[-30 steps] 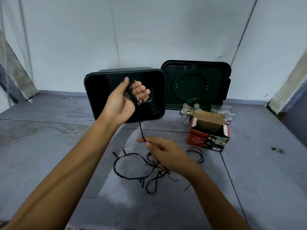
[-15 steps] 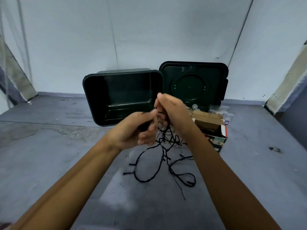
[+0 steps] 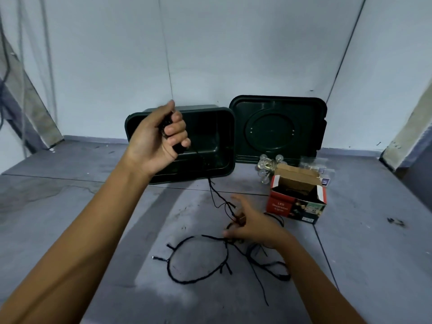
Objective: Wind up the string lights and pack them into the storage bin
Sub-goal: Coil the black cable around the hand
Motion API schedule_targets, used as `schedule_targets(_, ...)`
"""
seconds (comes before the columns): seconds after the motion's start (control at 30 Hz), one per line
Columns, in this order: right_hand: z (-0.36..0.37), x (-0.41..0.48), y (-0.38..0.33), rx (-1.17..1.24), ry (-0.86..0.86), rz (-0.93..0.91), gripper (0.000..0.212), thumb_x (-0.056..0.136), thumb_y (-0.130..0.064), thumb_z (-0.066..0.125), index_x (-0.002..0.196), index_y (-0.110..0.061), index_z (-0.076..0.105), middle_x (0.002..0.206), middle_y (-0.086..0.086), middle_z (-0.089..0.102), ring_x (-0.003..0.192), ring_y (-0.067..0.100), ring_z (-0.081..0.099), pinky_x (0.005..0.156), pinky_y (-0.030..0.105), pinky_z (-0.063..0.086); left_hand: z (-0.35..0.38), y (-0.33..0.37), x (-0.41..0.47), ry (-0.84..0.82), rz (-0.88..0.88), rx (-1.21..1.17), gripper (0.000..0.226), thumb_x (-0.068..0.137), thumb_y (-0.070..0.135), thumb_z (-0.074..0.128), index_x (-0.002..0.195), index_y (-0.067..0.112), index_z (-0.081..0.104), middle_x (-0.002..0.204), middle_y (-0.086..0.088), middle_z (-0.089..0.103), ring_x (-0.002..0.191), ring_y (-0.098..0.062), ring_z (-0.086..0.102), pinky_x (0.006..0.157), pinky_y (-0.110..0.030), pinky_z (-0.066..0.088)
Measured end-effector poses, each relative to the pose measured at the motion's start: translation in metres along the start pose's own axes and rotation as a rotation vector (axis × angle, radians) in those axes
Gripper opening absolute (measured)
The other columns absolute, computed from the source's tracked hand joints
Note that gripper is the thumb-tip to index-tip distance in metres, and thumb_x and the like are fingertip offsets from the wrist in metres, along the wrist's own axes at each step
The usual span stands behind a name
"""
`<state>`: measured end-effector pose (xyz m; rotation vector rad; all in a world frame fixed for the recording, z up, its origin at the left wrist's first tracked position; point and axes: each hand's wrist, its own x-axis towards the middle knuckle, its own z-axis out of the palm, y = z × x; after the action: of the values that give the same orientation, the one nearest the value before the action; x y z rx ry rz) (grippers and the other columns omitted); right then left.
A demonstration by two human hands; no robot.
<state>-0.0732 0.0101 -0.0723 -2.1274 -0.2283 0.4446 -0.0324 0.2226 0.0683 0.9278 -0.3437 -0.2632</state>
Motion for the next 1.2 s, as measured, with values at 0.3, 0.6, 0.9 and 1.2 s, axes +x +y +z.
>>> schedule_targets(0.3, -0.021, 0.005, -0.079, 0.151, 0.187, -0.439, 0.069, 0.081, -0.033, 0.068, 0.139, -0.031, 0.032, 0.138, -0.005, 0.047, 0.129, 0.004, 0.040, 0.104, 0.024, 0.032, 0.023, -0.020, -0.006, -0.083, -0.148, 0.070, 0.043, 0.086, 0.032, 0.038, 0.049, 0.017, 0.053, 0.035, 0.007, 0.037, 0.028, -0.004, 0.035, 0.041, -0.020, 0.042)
schedule_targets(0.6, 0.052, 0.006, -0.045, 0.544, 0.330, -0.397, 0.016, 0.098, -0.023, 0.042, 0.107, -0.022, 0.055, 0.054, 0.001, 0.048, 0.044, 0.008, 0.043, 0.043, 0.020, 0.040, 0.016, -0.004, 0.000, -0.011, -0.006, -0.077, 0.041, 0.087, 0.032, 0.041, 0.052, 0.018, 0.056, 0.039, 0.008, 0.041, 0.034, -0.003, 0.039, 0.047, -0.019, 0.046)
schedule_targets(0.9, 0.021, -0.016, -0.073, -0.140, 0.290, -0.490, 0.033, 0.096, -0.038, 0.041, 0.093, -0.014, 0.063, 0.062, -0.002, 0.054, 0.052, 0.006, 0.044, 0.054, 0.027, 0.039, -0.005, -0.045, 0.004, 0.144, -0.046, 0.316, 0.052, 0.101, 0.031, 0.028, 0.077, -0.002, 0.061, 0.067, -0.013, 0.069, 0.065, -0.021, 0.069, 0.074, -0.030, 0.057)
schedule_targets(1.2, -0.046, 0.007, -0.118, 0.240, 0.307, -0.427, 0.046, 0.097, -0.034, 0.044, 0.059, -0.009, 0.053, 0.045, -0.006, 0.042, 0.040, 0.004, 0.037, 0.045, 0.016, 0.034, 0.012, -0.071, -0.032, -0.315, -0.386, 0.482, 0.049, 0.083, 0.052, 0.046, 0.064, 0.010, 0.061, 0.044, 0.002, 0.048, 0.040, -0.011, 0.041, 0.053, -0.029, 0.036)
